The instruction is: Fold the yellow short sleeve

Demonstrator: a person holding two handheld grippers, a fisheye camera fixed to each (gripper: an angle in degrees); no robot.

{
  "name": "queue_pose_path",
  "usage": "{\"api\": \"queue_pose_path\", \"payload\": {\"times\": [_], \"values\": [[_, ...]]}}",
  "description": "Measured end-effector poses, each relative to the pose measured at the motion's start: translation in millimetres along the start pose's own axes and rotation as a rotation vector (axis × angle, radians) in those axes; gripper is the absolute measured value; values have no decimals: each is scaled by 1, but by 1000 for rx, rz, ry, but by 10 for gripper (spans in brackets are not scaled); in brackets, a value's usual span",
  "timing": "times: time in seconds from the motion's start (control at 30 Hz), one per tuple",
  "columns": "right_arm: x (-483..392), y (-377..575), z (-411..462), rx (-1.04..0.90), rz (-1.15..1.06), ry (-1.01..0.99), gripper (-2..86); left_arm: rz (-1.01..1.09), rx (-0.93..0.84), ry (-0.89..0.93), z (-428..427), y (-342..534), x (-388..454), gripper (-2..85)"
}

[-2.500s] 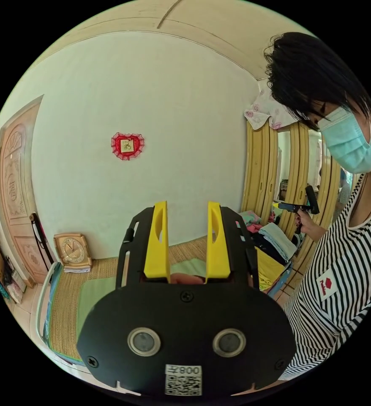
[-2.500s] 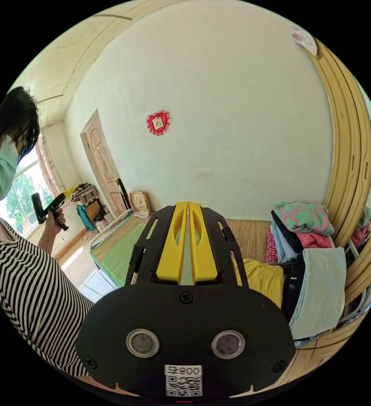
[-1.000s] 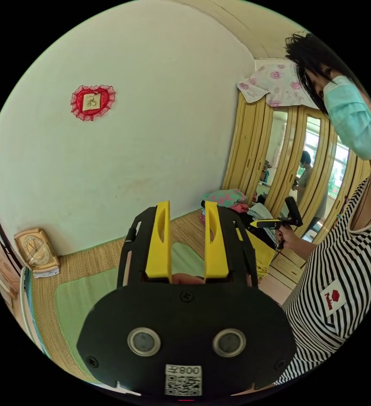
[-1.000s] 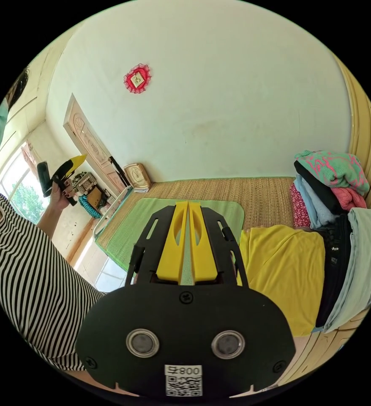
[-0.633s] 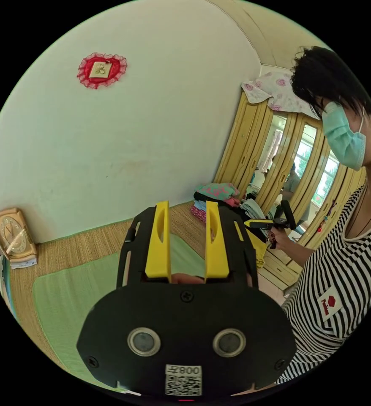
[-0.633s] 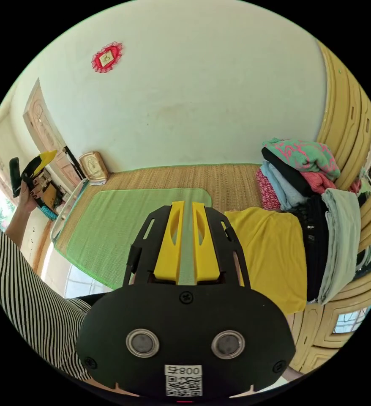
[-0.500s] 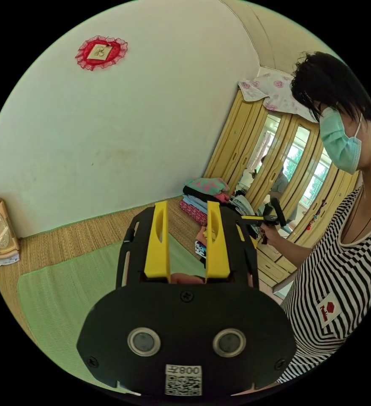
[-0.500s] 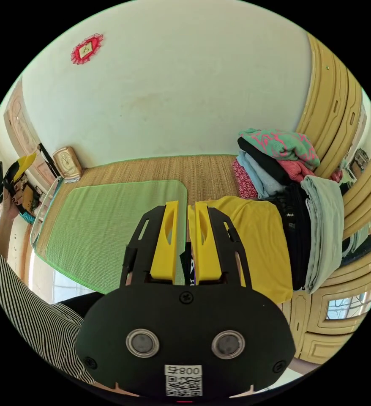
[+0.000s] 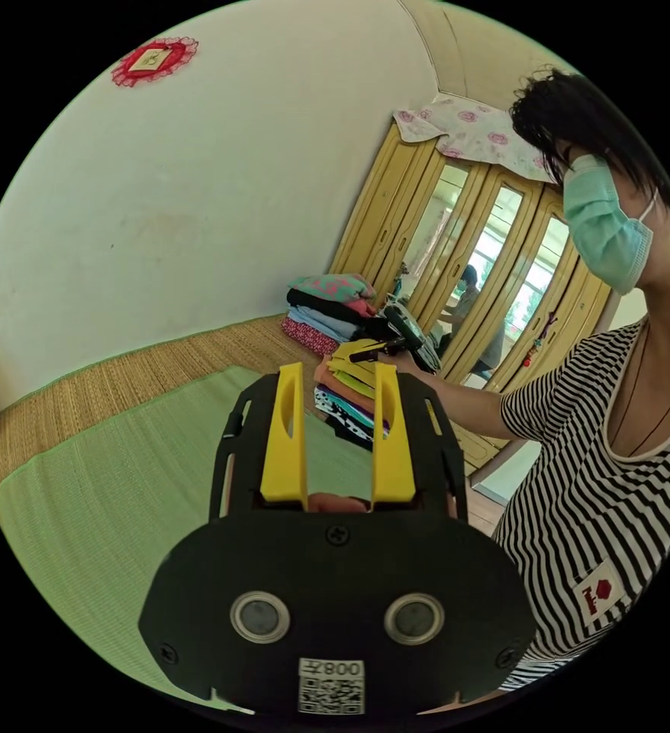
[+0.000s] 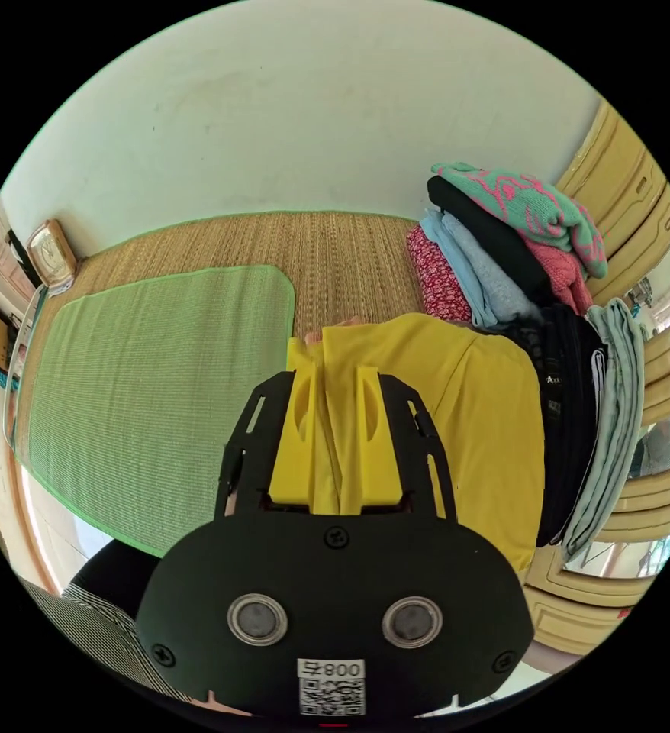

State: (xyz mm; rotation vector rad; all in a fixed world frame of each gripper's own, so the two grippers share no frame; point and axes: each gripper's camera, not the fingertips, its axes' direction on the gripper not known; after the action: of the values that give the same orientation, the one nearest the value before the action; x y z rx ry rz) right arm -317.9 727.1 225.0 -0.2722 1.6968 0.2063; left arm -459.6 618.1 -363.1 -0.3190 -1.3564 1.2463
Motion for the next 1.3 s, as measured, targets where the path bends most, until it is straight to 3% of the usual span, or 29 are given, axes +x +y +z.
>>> {"api": "queue_pose_path", "payload": {"times": [0.13,0.5,0.73,0.97,1.17,1.3], "values": [[-7,16,11,8,17,73,29,-16,16,-14,-9,7,-12,130],[32,107,-57,214,150,-124,5,-115,71,-81,-28,23,-43,127],[49,221,-145,485,51,-314,2,-87,70,10,3,8,-54,126],[40,370,-217,702,-81,-350,1,0,47,145,58,-15,-54,126],[52,504,-210,741,-32,-392,2,37,-31,202,121,-28,-62,126],[66,571,-191,735,37,-429,3,-71,-83,328,178,-41,-86,127]]}}
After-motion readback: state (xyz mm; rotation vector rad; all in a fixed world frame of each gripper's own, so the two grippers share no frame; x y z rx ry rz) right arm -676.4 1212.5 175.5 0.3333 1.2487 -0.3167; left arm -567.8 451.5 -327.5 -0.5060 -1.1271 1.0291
